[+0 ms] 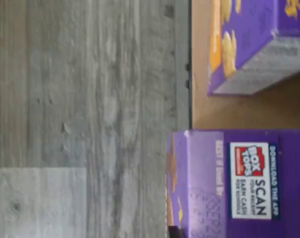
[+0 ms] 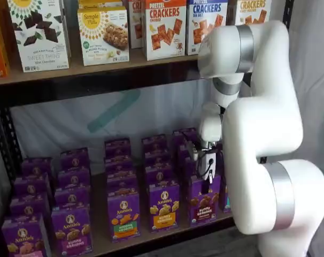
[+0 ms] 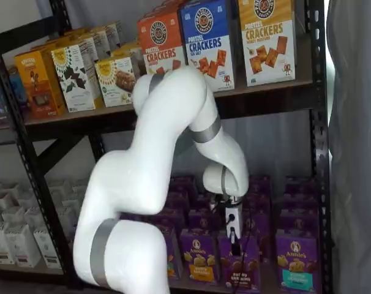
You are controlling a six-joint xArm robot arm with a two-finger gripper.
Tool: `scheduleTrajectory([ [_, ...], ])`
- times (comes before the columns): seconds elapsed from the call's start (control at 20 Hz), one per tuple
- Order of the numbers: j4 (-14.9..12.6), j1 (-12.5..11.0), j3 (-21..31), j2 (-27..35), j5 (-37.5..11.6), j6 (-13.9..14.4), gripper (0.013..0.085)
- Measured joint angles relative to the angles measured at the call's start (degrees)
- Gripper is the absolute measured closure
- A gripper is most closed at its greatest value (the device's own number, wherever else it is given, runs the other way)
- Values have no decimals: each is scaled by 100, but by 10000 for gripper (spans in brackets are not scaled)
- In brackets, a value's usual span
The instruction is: Pick up the purple box with a brown patch in the center, on the bottom shelf, the fifth box from the left
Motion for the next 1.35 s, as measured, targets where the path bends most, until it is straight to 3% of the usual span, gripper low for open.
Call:
scheduleTrajectory([
  [0.1,109,62,329,-285,-1,-42,650],
  [0.25,15,154,816,-734,8,136,650],
  [0.45,297,306,1623,-1482,-195,22,650],
  [0.65,222,366,2192,-2130,-196,160,650],
  [1.0,94,354,2834,-3212,290,293,650],
  [1.35,145,321,3066,-3742,615,235,650],
])
